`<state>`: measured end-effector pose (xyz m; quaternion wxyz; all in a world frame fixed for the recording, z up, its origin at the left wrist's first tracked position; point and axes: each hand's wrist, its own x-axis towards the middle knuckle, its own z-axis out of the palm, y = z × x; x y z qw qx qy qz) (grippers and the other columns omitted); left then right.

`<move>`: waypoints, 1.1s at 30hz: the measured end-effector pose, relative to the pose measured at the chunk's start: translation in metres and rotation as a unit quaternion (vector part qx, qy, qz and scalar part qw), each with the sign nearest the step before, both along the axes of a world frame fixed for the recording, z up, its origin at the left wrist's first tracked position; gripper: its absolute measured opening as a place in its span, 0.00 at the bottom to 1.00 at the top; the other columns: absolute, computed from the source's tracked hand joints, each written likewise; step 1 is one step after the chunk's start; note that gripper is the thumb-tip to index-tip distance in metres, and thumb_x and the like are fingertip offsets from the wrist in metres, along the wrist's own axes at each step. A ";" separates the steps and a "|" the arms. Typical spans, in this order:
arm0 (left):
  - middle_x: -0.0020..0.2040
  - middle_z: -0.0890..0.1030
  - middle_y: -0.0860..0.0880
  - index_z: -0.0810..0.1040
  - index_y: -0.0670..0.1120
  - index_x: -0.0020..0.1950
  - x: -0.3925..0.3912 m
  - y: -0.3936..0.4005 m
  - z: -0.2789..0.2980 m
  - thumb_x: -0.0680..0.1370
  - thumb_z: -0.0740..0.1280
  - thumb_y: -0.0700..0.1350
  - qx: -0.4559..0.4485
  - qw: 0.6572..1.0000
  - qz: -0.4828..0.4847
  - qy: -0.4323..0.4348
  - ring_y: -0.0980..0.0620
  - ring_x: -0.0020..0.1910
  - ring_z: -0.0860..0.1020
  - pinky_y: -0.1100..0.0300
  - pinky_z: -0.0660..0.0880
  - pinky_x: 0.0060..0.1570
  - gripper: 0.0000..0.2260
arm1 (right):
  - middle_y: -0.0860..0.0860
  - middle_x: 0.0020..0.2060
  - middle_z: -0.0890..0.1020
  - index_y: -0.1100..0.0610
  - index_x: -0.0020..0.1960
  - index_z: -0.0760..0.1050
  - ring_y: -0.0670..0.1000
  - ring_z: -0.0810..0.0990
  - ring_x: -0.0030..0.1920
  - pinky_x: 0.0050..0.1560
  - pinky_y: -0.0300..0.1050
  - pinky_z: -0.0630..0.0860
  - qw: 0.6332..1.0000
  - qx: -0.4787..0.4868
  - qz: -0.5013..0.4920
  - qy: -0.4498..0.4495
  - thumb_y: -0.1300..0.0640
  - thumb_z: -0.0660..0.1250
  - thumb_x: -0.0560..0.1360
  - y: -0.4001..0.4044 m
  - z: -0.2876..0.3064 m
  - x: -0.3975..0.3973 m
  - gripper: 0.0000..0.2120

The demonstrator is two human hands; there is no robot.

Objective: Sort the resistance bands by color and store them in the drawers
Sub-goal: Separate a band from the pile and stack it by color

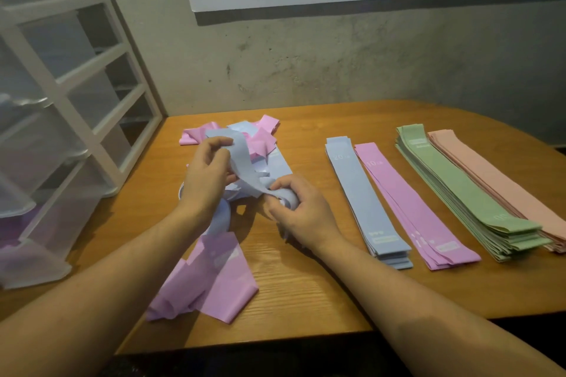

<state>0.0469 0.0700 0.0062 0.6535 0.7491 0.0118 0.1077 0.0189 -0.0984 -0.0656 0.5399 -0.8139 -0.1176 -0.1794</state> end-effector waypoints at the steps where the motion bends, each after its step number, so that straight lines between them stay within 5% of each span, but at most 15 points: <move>1: 0.59 0.79 0.46 0.77 0.50 0.58 0.000 -0.002 0.003 0.84 0.60 0.45 -0.042 0.999 0.016 0.027 0.45 0.56 0.82 0.53 0.82 0.51 0.07 | 0.40 0.46 0.80 0.46 0.50 0.78 0.42 0.79 0.47 0.46 0.47 0.77 1.000 -0.018 0.005 -0.009 0.40 0.68 0.70 0.001 0.001 -0.001 0.13; 8: 0.58 0.78 0.44 0.71 0.53 0.66 -0.007 -0.006 0.017 0.81 0.63 0.34 -0.166 0.980 0.016 0.104 0.41 0.59 0.80 0.39 0.78 0.59 0.18 | 0.36 0.45 0.76 0.47 0.51 0.79 0.39 0.77 0.47 0.44 0.37 0.74 0.995 -0.077 0.049 -0.029 0.37 0.70 0.70 0.004 0.002 -0.009 0.16; 15: 0.66 0.73 0.47 0.73 0.52 0.70 -0.012 -0.006 0.025 0.81 0.59 0.29 -0.170 0.981 -0.010 0.094 0.45 0.60 0.77 0.45 0.80 0.59 0.24 | 0.41 0.56 0.78 0.43 0.61 0.79 0.37 0.75 0.57 0.57 0.39 0.75 0.996 -0.053 0.069 0.030 0.42 0.74 0.71 -0.007 0.011 -0.011 0.19; 19: 0.63 0.76 0.47 0.74 0.52 0.71 -0.013 -0.009 0.026 0.80 0.59 0.30 -0.217 0.970 -0.028 0.104 0.41 0.63 0.77 0.38 0.74 0.65 0.24 | 0.38 0.59 0.75 0.39 0.62 0.74 0.29 0.71 0.57 0.57 0.34 0.72 0.990 -0.052 0.096 0.088 0.37 0.72 0.71 -0.021 0.027 -0.019 0.21; 25: 0.66 0.76 0.48 0.72 0.52 0.73 -0.015 -0.026 0.030 0.83 0.59 0.37 -0.231 0.965 -0.069 0.101 0.44 0.63 0.77 0.45 0.76 0.64 0.20 | 0.41 0.61 0.77 0.42 0.64 0.72 0.39 0.75 0.60 0.57 0.35 0.71 0.988 -0.061 0.055 0.130 0.46 0.70 0.78 -0.047 0.044 -0.023 0.16; 28: 0.68 0.75 0.48 0.70 0.51 0.76 -0.012 -0.035 0.032 0.83 0.58 0.37 -0.214 0.968 -0.092 0.095 0.46 0.63 0.78 0.51 0.79 0.58 0.22 | 0.44 0.54 0.78 0.43 0.67 0.71 0.37 0.77 0.45 0.43 0.27 0.70 0.983 -0.047 0.045 0.171 0.50 0.73 0.76 -0.066 0.053 -0.028 0.21; 30: 0.68 0.75 0.50 0.68 0.52 0.77 -0.011 -0.045 0.033 0.83 0.58 0.36 -0.201 0.971 -0.097 0.087 0.48 0.64 0.77 0.50 0.78 0.60 0.23 | 0.43 0.54 0.78 0.45 0.70 0.70 0.36 0.77 0.45 0.44 0.25 0.71 0.981 -0.029 0.041 0.189 0.51 0.73 0.76 -0.077 0.059 -0.031 0.24; 33: 0.61 0.76 0.54 0.66 0.52 0.78 -0.010 -0.064 0.032 0.82 0.58 0.34 -0.192 0.973 -0.102 0.073 0.53 0.58 0.78 0.52 0.78 0.59 0.25 | 0.42 0.54 0.81 0.45 0.66 0.73 0.41 0.81 0.52 0.53 0.36 0.77 0.977 0.012 0.022 0.212 0.50 0.74 0.75 -0.092 0.069 -0.035 0.22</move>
